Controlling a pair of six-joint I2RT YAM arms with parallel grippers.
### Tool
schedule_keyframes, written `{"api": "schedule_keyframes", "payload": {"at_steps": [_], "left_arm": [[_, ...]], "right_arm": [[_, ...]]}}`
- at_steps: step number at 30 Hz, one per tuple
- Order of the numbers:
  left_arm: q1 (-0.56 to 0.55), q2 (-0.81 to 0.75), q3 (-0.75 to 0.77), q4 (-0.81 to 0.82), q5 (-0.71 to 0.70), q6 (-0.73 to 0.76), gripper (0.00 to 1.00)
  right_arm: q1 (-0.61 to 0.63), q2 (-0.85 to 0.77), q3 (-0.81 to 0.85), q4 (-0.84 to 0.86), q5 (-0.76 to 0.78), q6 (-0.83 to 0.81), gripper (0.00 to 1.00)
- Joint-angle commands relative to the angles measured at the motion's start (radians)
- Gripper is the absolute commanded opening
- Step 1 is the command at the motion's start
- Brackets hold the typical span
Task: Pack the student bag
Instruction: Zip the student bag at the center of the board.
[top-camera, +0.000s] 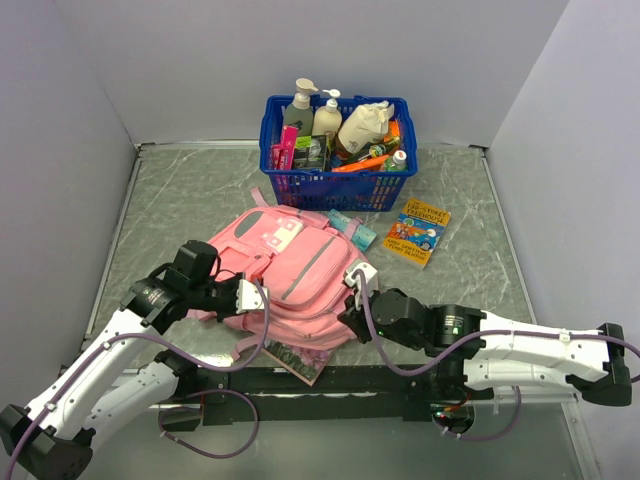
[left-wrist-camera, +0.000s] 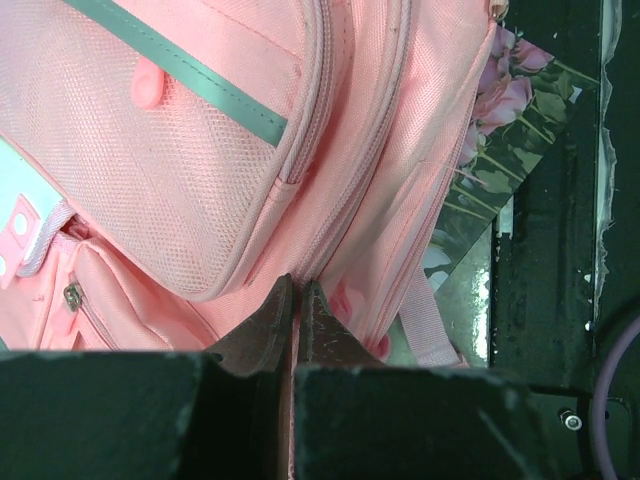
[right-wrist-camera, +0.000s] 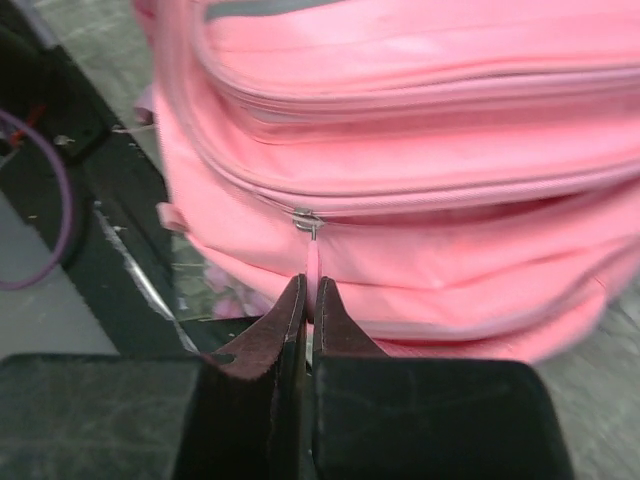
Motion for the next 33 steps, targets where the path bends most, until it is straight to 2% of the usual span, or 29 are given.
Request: {"api": "schedule_keyframes", "payload": {"at_steps": [1,9,18,22,23,24,26,27,29,31,33], "left_arm": [[0.008,-0.01,0.007,0.062,-0.012,0.002,0.01],[0.009,-0.009,0.01,0.054,-0.027,0.013,0.01],[0.008,-0.014,0.004,0.037,-0.05,0.033,0.02],[0.008,0.001,0.064,0.013,-0.021,0.01,0.22],[0.009,0.012,0.082,0.01,-0.004,0.001,0.3],[0.008,0.02,0.128,0.002,0.011,-0.019,0.44],[0.009,0.046,0.186,-0.024,0.095,-0.051,0.55],[0.006,0.056,0.246,-0.032,0.129,-0.091,0.67],[-0.014,0.081,0.297,-0.026,0.231,-0.14,0.68],[-0.056,0.086,0.316,0.041,0.255,-0.267,0.67],[-0.171,0.084,0.281,0.149,0.229,-0.368,0.64]], "right_arm": [[-0.011,-0.032,-0.007,-0.101,0.136,0.034,0.0],[-0.039,-0.023,0.013,-0.216,0.34,0.104,0.0],[-0.125,-0.014,0.015,-0.157,0.339,0.072,0.0],[-0.125,-0.024,-0.004,-0.04,0.209,0.02,0.0],[-0.125,-0.021,-0.004,-0.014,0.184,0.017,0.0],[-0.125,-0.018,0.001,-0.006,0.171,0.012,0.0],[-0.123,-0.01,0.004,0.013,0.125,0.012,0.0],[-0.123,-0.009,0.002,0.021,0.115,0.009,0.0],[-0.123,-0.007,0.002,0.037,0.089,0.011,0.0],[-0.122,-0.006,0.004,0.035,0.085,0.02,0.0],[-0.123,-0.006,0.002,0.04,0.081,0.023,0.0]]}}
